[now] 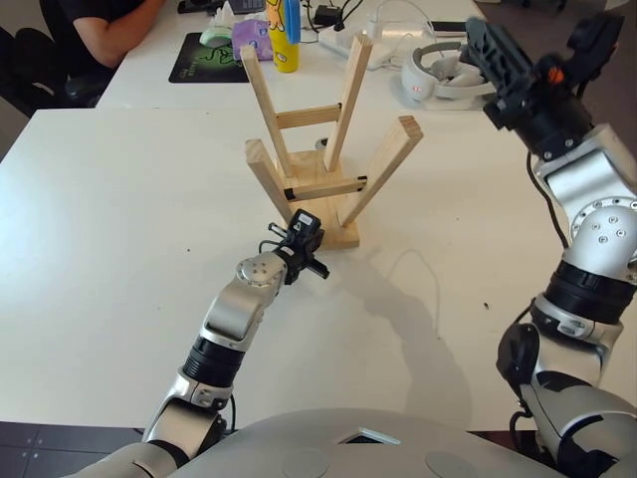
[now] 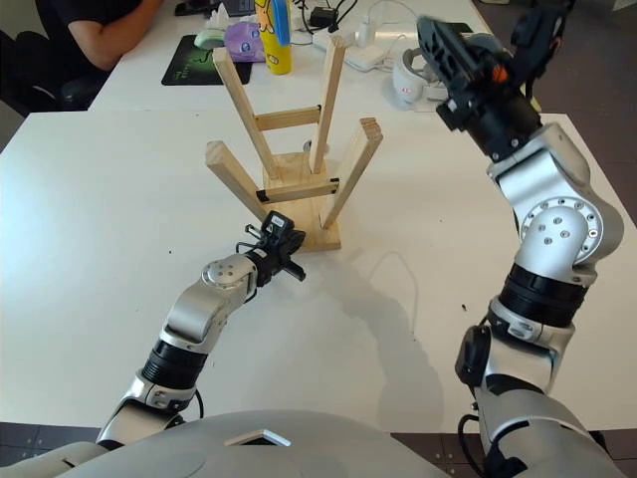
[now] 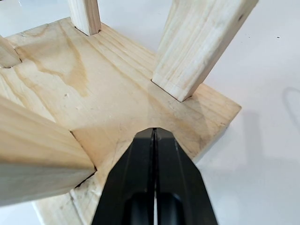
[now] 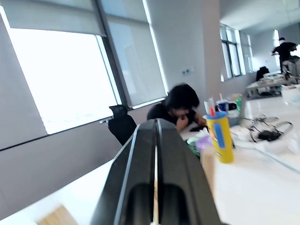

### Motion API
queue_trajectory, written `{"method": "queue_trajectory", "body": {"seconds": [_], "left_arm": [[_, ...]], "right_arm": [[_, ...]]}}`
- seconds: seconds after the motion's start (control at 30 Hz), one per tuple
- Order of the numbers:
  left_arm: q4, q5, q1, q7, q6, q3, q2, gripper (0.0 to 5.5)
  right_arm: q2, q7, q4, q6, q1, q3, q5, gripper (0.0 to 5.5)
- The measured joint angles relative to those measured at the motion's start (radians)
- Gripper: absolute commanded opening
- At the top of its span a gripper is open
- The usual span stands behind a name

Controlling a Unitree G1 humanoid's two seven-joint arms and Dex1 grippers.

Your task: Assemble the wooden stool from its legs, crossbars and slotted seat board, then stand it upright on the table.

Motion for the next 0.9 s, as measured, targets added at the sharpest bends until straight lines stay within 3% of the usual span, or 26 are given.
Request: {"method": "queue_trajectory", "body": {"seconds": [0.27,0.57,0.77,0.9], "left_arm": [[0.010,-0.001,-0.005,-0.004,-0.003,0.001,-0.012,0.00],[0.006,-0.001,-0.003,-0.005,0.001,-0.001,-0.013,0.00],[-0.003,-0.001,0.000,-0.008,0.024,-0.010,-0.016,0.00],[-0.010,-0.004,-0.001,-0.012,0.034,-0.015,-0.020,0.00]], "right_arm": [[0.093,-0.048,-0.024,-0.045,0.027,0.179,-0.105,0.01],[0.114,-0.143,0.006,-0.170,-0.115,0.048,-0.072,0.01],[0.172,-0.262,-0.086,-0.023,0.089,0.273,-0.139,0.01],[0.209,-0.282,-0.090,-0.046,0.077,0.255,-0.138,0.01]]}}
